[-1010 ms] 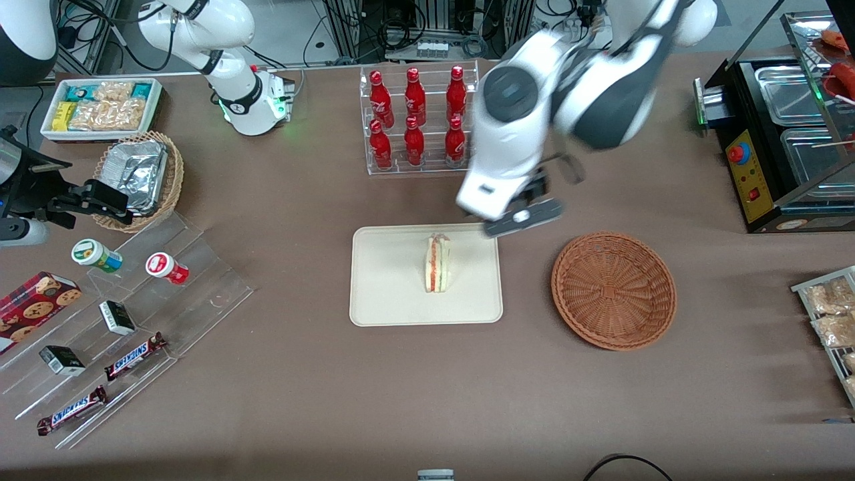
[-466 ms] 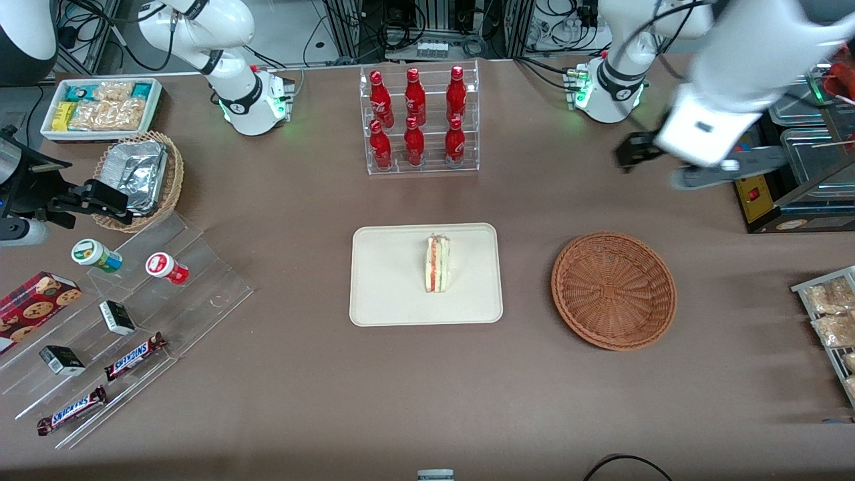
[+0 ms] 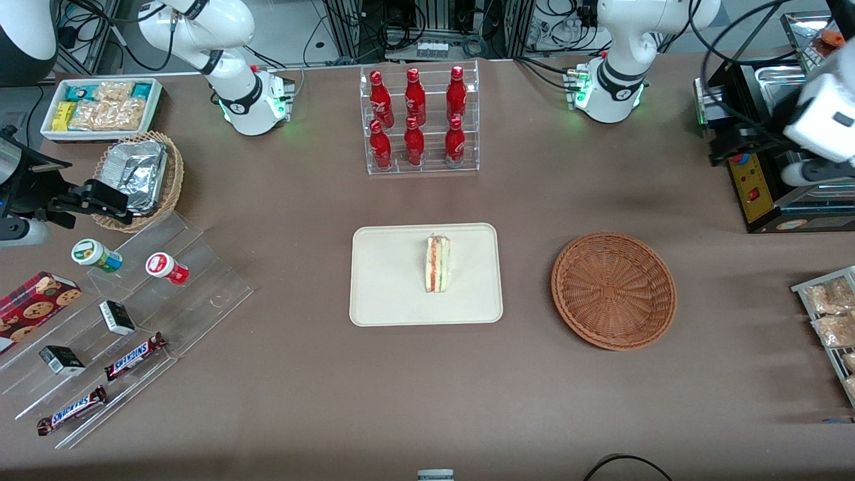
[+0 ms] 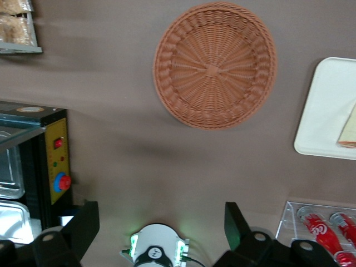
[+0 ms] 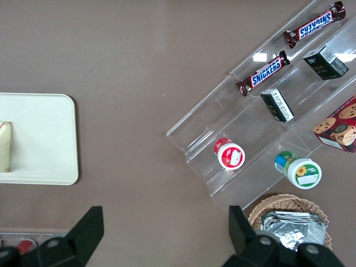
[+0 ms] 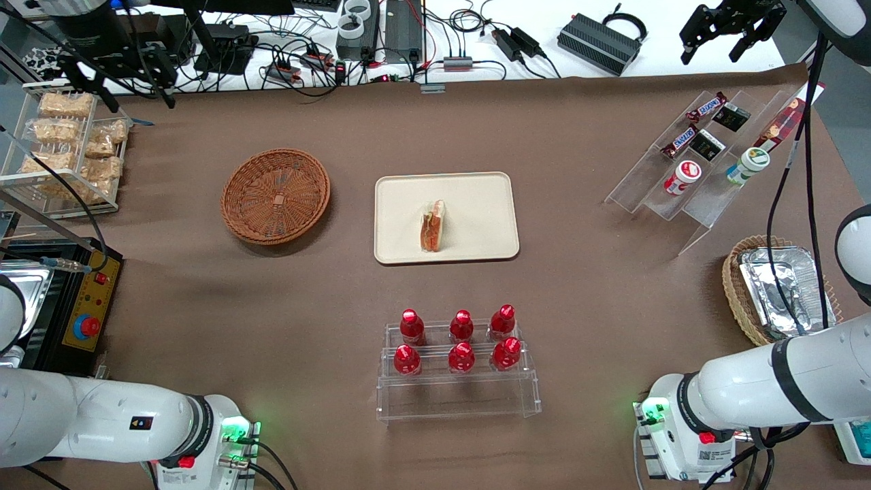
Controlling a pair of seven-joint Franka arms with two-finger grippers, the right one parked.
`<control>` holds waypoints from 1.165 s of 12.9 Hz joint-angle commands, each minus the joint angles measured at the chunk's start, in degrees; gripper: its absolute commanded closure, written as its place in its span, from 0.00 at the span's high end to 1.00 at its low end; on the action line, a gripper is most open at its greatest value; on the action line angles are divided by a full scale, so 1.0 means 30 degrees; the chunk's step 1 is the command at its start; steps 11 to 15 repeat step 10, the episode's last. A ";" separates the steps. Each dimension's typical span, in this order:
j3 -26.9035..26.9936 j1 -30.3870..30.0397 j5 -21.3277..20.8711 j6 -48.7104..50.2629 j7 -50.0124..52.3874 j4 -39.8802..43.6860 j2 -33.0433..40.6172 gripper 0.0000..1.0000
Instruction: Place sandwich from basket to tray
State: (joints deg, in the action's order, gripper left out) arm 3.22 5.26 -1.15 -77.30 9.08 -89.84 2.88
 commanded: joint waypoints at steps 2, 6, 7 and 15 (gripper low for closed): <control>-0.0313 -0.1312 0.0149 -0.0278 -0.1703 -0.0406 0.0417 0.99; -0.0371 -0.1901 0.0119 -0.0513 -0.2763 0.0090 -0.0079 0.99; -0.0371 -0.1813 0.0119 -0.0513 -0.2763 0.0150 -0.0139 0.99; -0.0371 -0.1783 0.0643 -0.0426 -0.2821 0.0850 -0.0722 0.99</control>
